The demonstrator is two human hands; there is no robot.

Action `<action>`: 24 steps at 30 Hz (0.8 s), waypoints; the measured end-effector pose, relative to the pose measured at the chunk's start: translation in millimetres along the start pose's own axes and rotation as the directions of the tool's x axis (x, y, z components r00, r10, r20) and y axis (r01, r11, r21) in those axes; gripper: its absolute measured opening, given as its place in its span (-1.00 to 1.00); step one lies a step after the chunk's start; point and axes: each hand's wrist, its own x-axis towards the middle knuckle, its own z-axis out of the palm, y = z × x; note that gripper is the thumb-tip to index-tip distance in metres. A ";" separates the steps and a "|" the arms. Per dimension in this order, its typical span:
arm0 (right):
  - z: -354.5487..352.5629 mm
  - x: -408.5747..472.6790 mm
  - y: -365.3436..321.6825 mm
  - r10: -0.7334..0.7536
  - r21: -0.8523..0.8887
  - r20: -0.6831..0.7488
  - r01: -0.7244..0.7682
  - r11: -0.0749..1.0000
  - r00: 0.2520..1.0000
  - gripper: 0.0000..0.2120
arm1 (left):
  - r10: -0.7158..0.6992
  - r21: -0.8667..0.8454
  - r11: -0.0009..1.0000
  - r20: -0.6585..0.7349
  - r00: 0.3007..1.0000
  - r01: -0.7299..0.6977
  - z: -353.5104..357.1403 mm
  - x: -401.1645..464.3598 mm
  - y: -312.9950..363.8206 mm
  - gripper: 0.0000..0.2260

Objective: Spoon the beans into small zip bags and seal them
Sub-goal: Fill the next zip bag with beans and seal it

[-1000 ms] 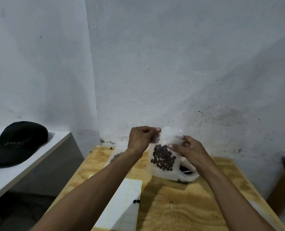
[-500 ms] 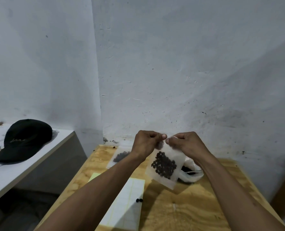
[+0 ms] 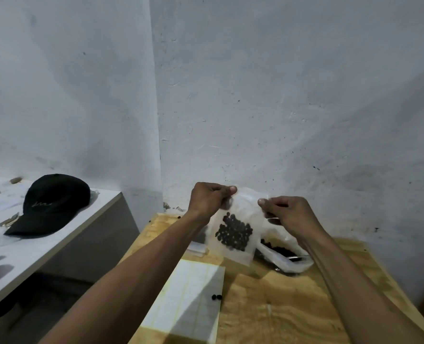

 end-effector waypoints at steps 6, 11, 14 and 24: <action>48.8 -20.0 16.3 0.175 0.248 0.276 -0.245 0.937 0.945 -0.75 | -0.133 -0.041 0.990 0.037 0.990 0.134 -11.8 3.6 8.5 -0.75; 71.1 -1.0 19.8 0.258 0.328 0.194 -0.311 0.892 0.946 -0.78 | -0.295 0.132 0.953 0.209 0.932 0.272 -40.7 4.2 -9.8 -0.86; 88.9 13.1 17.6 0.239 0.267 0.171 -0.278 0.923 0.956 -0.82 | -0.228 0.111 0.970 0.093 0.969 0.218 -58.4 12.9 -11.6 -0.92; 148.2 54.1 36.2 0.196 -0.005 0.053 -0.196 0.981 0.979 -0.88 | -0.237 0.309 0.919 -0.069 0.969 0.247 -92.8 52.6 -63.6 -0.77</action>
